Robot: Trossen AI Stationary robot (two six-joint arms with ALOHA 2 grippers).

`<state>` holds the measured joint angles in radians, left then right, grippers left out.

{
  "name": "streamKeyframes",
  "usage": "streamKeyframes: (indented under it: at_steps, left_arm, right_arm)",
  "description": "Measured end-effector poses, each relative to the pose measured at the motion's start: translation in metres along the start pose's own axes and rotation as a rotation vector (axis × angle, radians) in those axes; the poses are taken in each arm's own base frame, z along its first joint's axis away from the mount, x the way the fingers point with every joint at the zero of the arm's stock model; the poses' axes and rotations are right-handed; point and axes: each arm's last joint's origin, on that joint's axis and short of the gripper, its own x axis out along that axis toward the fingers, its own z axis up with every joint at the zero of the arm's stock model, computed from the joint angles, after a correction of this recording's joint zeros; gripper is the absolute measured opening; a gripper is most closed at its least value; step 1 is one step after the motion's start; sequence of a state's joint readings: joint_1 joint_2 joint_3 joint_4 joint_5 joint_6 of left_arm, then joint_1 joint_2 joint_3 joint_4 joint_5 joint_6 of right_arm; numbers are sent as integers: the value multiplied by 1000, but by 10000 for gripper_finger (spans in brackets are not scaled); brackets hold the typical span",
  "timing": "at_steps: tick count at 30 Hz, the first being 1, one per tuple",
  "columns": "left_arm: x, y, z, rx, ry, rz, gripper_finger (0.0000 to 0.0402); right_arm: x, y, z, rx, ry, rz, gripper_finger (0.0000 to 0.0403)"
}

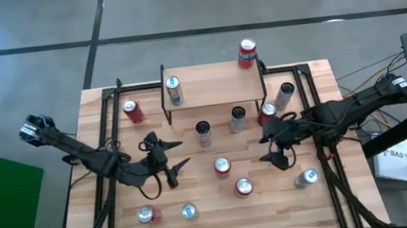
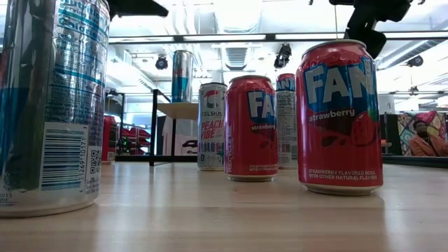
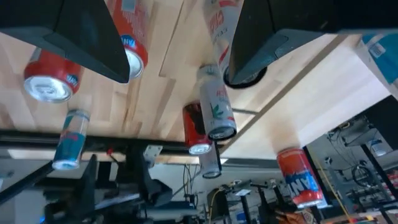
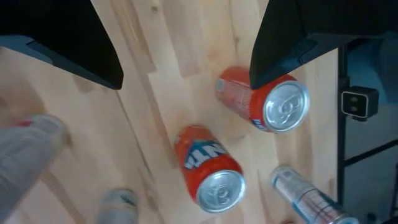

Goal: Place canned beverage on shelf
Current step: Put the left white pink soda can on the shelf

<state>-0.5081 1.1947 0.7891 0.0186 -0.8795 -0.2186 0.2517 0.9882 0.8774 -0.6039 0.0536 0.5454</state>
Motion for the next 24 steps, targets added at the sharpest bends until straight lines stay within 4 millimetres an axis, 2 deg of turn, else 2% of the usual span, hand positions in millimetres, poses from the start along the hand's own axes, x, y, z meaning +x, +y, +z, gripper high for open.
streamKeyframes:
  at_steps: [6, 14, 24]
  left_arm:
    - [11, -8, -6, -4, 7, -15, 261]
    - [30, -15, -19, 23, 37, 14, 261]
    - [53, -10, -26, 54, 48, 78, 261]
  right_arm:
    - [9, 1, -2, -35, -62, 41, 330]
    - [11, 1, 0, -72, -110, 35, 329]
    - [11, -1, 0, -100, -139, -24, 329]
